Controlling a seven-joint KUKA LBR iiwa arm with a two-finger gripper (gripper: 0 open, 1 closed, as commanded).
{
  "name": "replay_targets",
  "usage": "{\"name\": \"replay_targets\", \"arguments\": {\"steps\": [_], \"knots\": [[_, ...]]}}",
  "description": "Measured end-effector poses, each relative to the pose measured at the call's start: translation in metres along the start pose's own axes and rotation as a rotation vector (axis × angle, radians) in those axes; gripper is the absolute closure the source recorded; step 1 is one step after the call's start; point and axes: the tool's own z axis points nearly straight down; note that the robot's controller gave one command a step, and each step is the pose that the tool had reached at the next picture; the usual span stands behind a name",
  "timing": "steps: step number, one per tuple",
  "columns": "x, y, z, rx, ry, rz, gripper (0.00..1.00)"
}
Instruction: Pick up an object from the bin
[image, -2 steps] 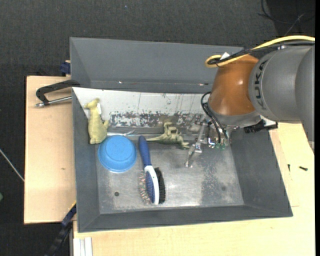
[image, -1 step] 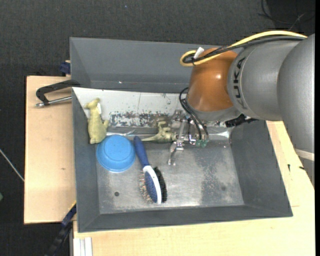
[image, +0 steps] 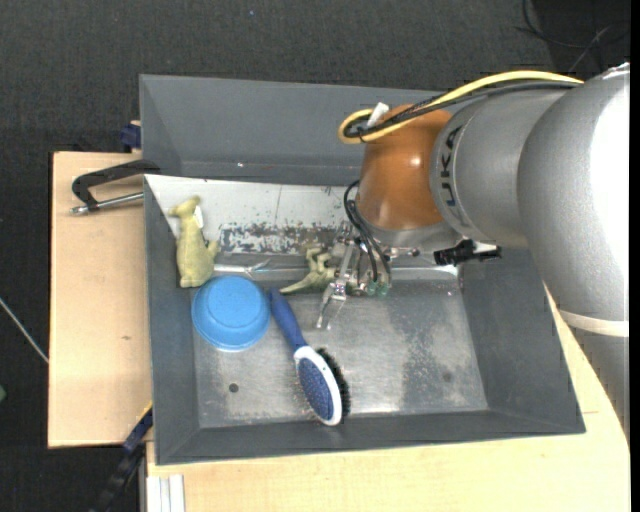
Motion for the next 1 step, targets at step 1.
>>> {"name": "replay_targets", "arguments": {"steps": [1], "knots": [[-0.0028, -0.0499, 0.0237, -0.002, 0.013, 0.097, 0.00]]}}
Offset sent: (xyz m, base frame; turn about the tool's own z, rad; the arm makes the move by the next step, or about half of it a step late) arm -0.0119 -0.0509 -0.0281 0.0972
